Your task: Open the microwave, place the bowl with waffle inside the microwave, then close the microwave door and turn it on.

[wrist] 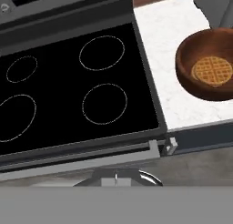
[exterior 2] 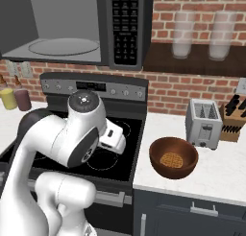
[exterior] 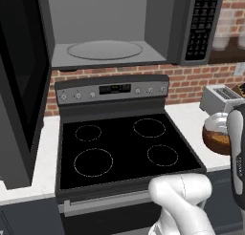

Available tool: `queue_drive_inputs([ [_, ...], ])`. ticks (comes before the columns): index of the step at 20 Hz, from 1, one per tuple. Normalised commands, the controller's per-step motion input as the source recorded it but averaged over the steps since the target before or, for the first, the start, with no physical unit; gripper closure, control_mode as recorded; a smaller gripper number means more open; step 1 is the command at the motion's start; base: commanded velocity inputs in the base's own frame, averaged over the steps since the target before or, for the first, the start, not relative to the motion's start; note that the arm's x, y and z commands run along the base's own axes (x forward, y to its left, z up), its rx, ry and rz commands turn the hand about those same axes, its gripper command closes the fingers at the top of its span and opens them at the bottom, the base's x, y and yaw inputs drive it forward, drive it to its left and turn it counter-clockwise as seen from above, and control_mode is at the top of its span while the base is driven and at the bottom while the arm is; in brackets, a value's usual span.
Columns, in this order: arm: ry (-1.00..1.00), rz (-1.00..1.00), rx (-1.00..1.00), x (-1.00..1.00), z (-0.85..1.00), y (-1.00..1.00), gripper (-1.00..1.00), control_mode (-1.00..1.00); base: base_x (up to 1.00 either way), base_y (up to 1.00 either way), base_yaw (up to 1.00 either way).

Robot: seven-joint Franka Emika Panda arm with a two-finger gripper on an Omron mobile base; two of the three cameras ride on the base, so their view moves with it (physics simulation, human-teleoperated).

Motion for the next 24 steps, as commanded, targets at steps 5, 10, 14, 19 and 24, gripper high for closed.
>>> queue_drive_inputs([
  [5, 0.12, -0.67, 0.20, -0.03, -0.40, -0.66, 1.00, -1.00, 0.00, 0.00, 0.00],
  [10, 0.03, -0.40, 0.27, 0.07, -0.28, -0.80, 1.00, -1.00, 0.00, 0.00, 0.00],
  [14, 0.00, -0.13, 0.15, 0.24, -0.09, -0.41, -1.00, -1.00, 0.00, 0.00, 0.00],
  [19, 0.00, -0.03, 0.10, 0.31, -0.05, -0.37, -1.00, -1.00, 0.00, 0.00, 0.00],
  [24, 0.04, 0.00, 0.00, 0.60, -0.23, -0.08, -1.00, -1.00, 0.00, 0.00, 0.00],
])
